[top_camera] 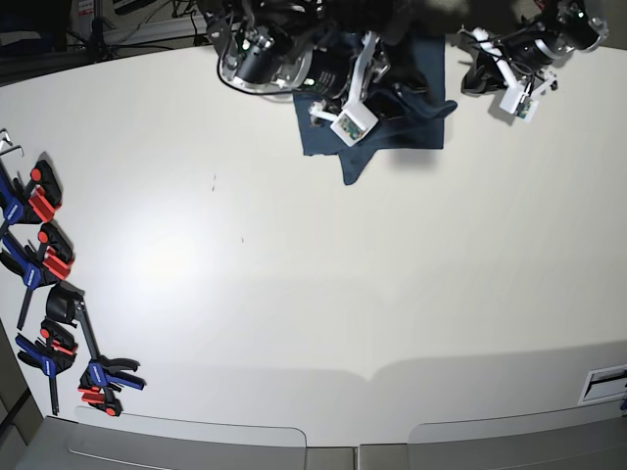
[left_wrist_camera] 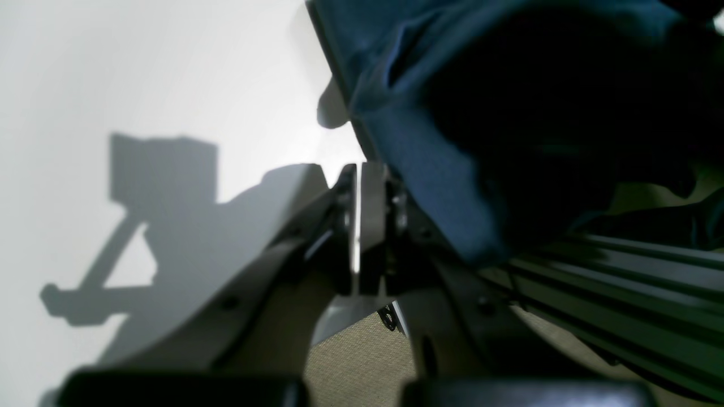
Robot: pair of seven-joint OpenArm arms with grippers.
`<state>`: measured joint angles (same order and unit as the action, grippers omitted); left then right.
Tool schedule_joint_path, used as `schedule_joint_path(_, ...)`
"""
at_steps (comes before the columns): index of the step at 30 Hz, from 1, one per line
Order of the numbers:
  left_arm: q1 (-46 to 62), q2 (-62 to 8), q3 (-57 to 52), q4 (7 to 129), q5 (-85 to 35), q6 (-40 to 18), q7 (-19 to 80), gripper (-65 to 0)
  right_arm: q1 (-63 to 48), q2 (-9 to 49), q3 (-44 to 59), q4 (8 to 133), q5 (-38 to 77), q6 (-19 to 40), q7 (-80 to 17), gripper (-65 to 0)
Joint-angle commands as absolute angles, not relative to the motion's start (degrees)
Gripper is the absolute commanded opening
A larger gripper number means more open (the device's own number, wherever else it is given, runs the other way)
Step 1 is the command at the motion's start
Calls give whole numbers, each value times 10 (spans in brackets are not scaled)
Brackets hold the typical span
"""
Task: Fold the T-shirt properly
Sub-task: 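Grasp the bundle with the right gripper and fold it over again, then drag the folded shirt with the right gripper toward the clamps and release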
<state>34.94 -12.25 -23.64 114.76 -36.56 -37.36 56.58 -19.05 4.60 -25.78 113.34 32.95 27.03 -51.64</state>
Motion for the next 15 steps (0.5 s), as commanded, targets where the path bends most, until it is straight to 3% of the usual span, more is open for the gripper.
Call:
schedule_joint_path(1,352,-127,-239,1158,-375,-375,552,-650,-187,43,-259,1143,357,292,-504,-334)
schedule_joint_path(7,352,-127,-239,1158,-375,-375,552,-650,-187,43,-259,1143,448,376,-524,-334)
schedule_joint_path(13,352,-128,-239,1158,-375,-375,552,-650,-149,43,-259,1143,371,378,-524,-343)
schedule_joint_path(14,352,-127,-239,1158,-375,-375,552,-650,-139,43,-259,1143,353,381,-532,-387)
schedule_joint_path(15,352,-128,-239,1158,-375,-375,552,-650,-129,43,-259,1143,340,395,-555,-475)
